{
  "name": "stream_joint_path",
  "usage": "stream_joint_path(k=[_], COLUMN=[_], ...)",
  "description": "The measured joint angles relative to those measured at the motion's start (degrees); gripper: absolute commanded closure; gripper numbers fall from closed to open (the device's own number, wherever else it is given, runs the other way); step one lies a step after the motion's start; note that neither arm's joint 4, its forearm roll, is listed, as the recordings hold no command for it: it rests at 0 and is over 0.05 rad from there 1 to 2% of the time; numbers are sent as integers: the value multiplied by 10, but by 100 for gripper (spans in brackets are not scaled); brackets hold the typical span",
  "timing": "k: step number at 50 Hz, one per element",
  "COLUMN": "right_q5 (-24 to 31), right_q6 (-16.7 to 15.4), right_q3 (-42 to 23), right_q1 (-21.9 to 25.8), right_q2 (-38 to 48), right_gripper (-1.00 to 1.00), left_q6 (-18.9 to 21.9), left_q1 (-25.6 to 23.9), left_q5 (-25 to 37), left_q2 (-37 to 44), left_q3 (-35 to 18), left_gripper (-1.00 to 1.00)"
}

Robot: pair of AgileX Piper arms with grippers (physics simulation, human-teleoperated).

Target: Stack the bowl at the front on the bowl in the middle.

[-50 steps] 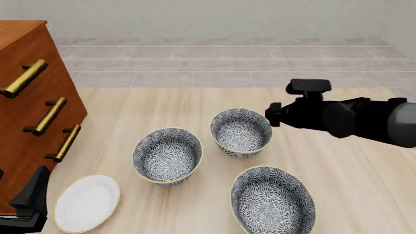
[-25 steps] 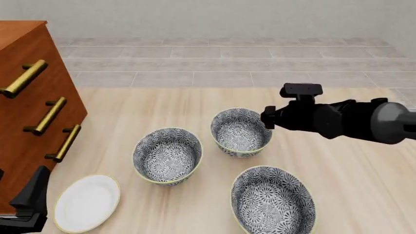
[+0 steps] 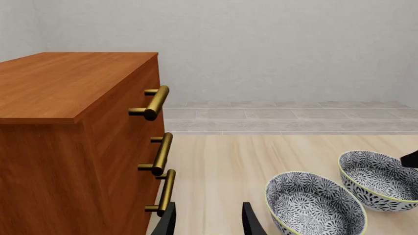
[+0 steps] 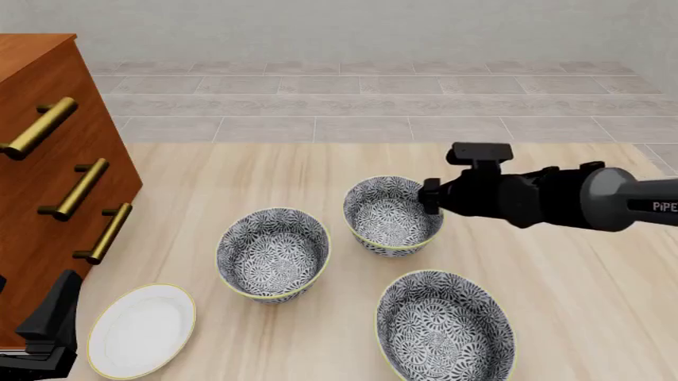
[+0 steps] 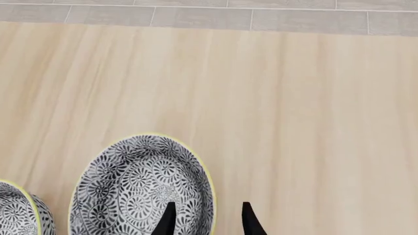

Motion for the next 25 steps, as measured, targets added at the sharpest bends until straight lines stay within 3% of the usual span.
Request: stream_joint_path(k=[25], right_q5=[-9], right_q6=[5], right_q3=[-13], right_q1=[5], right_q2=[31], right_gripper=[-100], left_q6=[0], left_q1=[0], left_q5=[0], left_q2=[0], left_q3=[0], left_gripper=[-100])
